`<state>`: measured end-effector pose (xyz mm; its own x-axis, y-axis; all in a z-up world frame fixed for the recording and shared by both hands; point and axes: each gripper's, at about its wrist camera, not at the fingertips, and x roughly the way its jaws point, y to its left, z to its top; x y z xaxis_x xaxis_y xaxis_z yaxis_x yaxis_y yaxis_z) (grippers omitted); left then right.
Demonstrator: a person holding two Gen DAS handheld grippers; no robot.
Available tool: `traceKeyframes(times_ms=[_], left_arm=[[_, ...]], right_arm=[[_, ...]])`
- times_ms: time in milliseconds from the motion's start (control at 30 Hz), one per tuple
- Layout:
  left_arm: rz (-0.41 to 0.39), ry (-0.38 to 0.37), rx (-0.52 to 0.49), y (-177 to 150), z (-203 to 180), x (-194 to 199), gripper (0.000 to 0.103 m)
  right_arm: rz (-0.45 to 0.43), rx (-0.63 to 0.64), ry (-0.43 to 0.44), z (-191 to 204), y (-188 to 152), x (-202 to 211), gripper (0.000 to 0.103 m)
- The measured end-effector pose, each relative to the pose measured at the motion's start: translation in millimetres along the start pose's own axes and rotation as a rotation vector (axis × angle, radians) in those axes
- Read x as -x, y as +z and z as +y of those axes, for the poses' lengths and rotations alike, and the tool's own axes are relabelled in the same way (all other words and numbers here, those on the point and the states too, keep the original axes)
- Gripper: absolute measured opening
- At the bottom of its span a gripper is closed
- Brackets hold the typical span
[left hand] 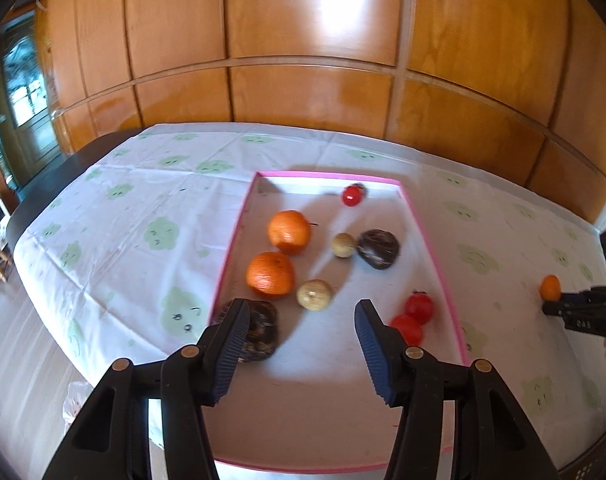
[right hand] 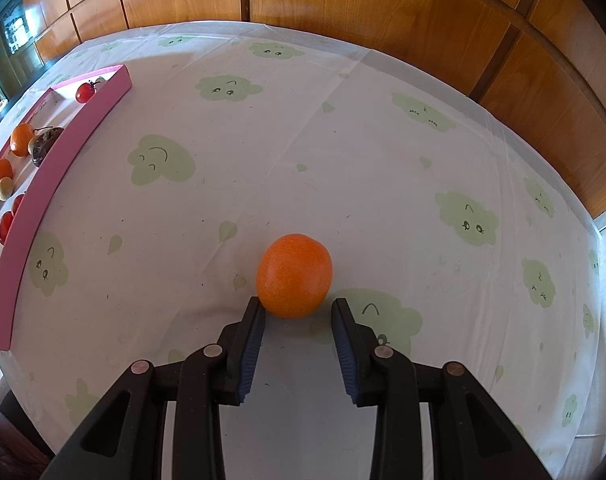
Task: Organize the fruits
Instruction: 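Carry the dark brown fruit into the pink tray and open the left tool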
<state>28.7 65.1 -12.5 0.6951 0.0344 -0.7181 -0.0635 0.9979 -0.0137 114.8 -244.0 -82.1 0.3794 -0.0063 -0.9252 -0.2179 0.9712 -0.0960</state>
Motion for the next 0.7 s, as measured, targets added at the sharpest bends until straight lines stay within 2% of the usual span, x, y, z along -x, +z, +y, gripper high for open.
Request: traceKeyframes(times_ms=[267,700], left_arm=[[0.003,-0.028,-0.034,-2.3,-15.4,2.5,0.056],[0.016,-0.043,-0.045,-5.5,-18.2,1.1,0.056]], right_arm=[[-0.002,0.003,-0.006,1.9,-0.4,0.8,0.034],[-0.011,0.018,-0.022,8.6,-3.1,2.5,0.032]])
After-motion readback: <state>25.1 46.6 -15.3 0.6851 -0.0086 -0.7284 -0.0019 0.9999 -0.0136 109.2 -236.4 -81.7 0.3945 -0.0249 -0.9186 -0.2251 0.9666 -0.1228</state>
